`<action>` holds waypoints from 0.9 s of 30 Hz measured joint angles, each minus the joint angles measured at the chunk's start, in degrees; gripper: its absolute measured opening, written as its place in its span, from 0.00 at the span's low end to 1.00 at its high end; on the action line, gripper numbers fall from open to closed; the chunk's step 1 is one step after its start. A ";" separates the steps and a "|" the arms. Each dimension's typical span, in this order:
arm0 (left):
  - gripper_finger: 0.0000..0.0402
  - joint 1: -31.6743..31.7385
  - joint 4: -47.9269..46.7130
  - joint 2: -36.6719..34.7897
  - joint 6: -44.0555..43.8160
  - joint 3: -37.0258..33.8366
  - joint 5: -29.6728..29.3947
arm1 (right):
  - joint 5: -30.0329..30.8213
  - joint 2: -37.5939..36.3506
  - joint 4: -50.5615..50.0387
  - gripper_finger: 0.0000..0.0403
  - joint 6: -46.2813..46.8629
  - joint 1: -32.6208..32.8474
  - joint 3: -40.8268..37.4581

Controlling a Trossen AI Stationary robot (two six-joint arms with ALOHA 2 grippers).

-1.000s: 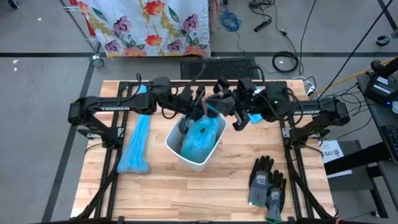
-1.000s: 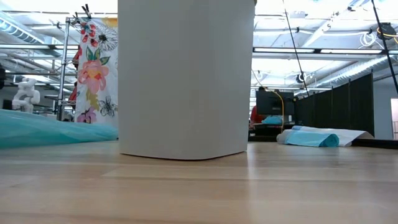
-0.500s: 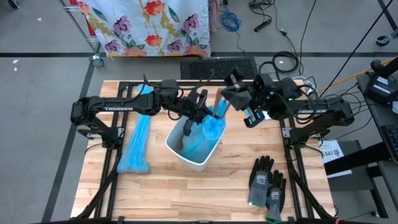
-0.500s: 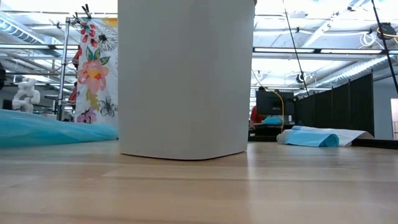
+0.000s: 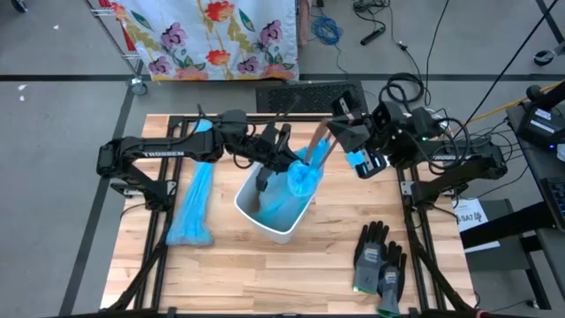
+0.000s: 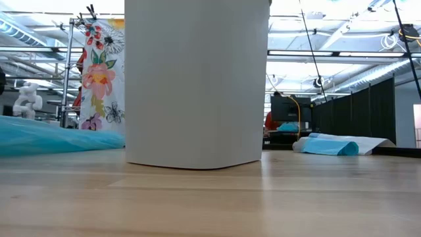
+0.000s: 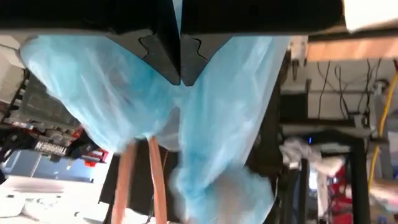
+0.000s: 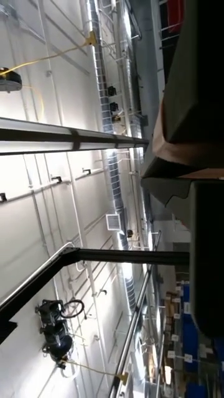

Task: Place trash/remove bag and relplace
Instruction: Remove the blue trash bag from the white trash bin

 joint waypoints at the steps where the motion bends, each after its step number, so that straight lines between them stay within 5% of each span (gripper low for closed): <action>1: 0.00 0.03 0.21 -0.07 0.00 0.23 0.00 | 0.01 -0.07 0.19 0.00 0.09 0.00 0.06; 9: 0.00 2.11 -0.10 -6.05 0.06 1.26 -0.44 | 4.30 -0.21 3.40 0.00 0.13 -0.06 0.06; 18: 0.00 4.93 -1.26 -13.52 0.20 1.17 -0.65 | 8.29 -0.13 19.25 0.00 -3.28 -3.68 0.30; 27: 0.00 7.93 -5.39 -19.28 0.56 1.19 -0.63 | 5.41 0.02 14.81 0.00 -12.52 -7.36 17.88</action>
